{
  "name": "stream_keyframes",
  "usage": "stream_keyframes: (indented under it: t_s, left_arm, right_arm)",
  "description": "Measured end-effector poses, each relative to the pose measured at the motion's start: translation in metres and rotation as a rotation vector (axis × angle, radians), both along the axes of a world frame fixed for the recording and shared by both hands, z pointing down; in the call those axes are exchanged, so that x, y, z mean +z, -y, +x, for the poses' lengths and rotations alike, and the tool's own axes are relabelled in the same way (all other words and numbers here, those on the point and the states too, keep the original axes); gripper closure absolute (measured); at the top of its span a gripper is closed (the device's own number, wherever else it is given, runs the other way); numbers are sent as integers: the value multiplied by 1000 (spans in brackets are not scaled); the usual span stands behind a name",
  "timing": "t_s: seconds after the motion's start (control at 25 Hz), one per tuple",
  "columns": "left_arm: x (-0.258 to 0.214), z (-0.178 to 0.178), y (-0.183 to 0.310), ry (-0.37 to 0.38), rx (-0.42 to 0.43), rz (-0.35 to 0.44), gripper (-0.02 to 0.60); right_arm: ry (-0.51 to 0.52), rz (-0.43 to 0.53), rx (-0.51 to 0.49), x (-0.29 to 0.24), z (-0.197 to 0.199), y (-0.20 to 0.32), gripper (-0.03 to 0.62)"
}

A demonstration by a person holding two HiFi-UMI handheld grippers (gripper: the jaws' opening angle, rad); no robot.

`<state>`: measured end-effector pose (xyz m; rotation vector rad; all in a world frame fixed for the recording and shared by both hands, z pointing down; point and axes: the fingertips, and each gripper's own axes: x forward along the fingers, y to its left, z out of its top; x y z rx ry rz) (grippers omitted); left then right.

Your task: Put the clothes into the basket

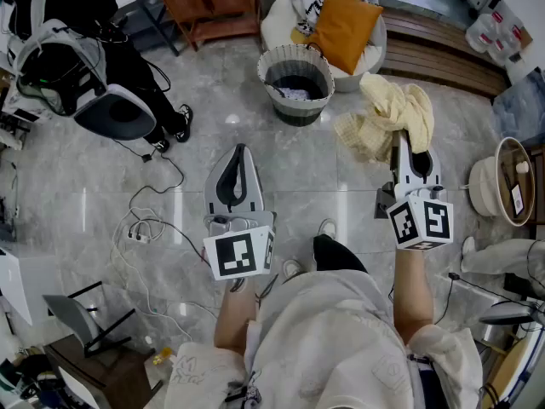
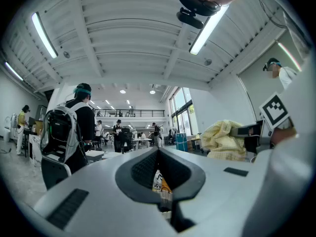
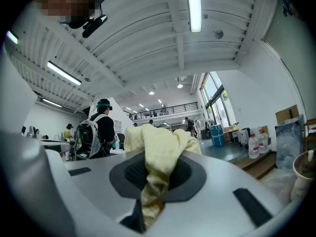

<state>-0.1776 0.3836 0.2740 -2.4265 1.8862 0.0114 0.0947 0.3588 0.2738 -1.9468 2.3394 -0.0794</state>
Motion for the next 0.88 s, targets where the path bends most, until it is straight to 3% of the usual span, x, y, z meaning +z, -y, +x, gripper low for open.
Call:
stream_keyframes:
  t_s: [0.32,0.88]
  left_arm:
    - [-6,-26,-51,23,0,5,580]
    - [-4,-20,-40,-15,-20,-11,580]
  right_arm:
    - [-9,-20,-19,2,-36,-54,560]
    - [-146,42,-89,4,-57,-40,553]
